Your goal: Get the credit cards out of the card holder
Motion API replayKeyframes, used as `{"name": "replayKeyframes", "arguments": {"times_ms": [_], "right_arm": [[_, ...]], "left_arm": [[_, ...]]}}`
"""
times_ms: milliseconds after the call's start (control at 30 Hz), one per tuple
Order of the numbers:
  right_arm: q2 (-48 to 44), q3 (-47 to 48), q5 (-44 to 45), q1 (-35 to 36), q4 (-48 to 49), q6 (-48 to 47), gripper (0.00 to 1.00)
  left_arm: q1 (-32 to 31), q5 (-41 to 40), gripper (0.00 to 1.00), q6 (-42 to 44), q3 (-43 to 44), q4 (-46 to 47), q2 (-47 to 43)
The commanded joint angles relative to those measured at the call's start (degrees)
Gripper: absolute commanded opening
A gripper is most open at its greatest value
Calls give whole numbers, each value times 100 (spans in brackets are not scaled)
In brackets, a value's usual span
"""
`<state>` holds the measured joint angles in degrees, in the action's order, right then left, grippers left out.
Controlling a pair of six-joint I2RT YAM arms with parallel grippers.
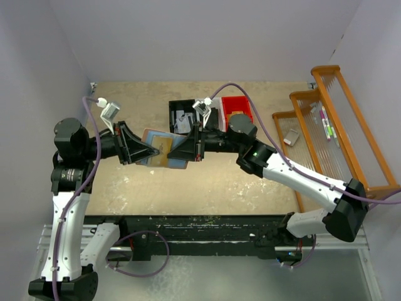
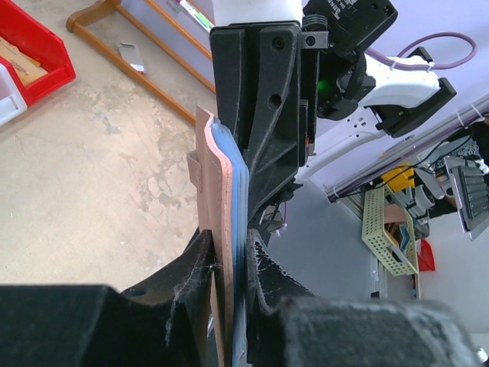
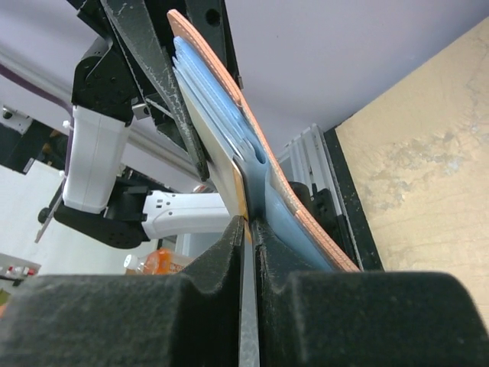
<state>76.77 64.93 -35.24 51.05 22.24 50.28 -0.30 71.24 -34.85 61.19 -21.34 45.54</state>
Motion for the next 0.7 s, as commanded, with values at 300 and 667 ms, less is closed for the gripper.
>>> {"name": "replayKeyframes", "arguments": {"times_ms": [300,667], "right_arm": [[-509,-210,360,136,866,115,0],[-928,-850,387,-29,998,79,0]], "left_arm": [[-111,450,30,383,452,-392,191],[-111,582,29,-337,249,298,-11]]}}
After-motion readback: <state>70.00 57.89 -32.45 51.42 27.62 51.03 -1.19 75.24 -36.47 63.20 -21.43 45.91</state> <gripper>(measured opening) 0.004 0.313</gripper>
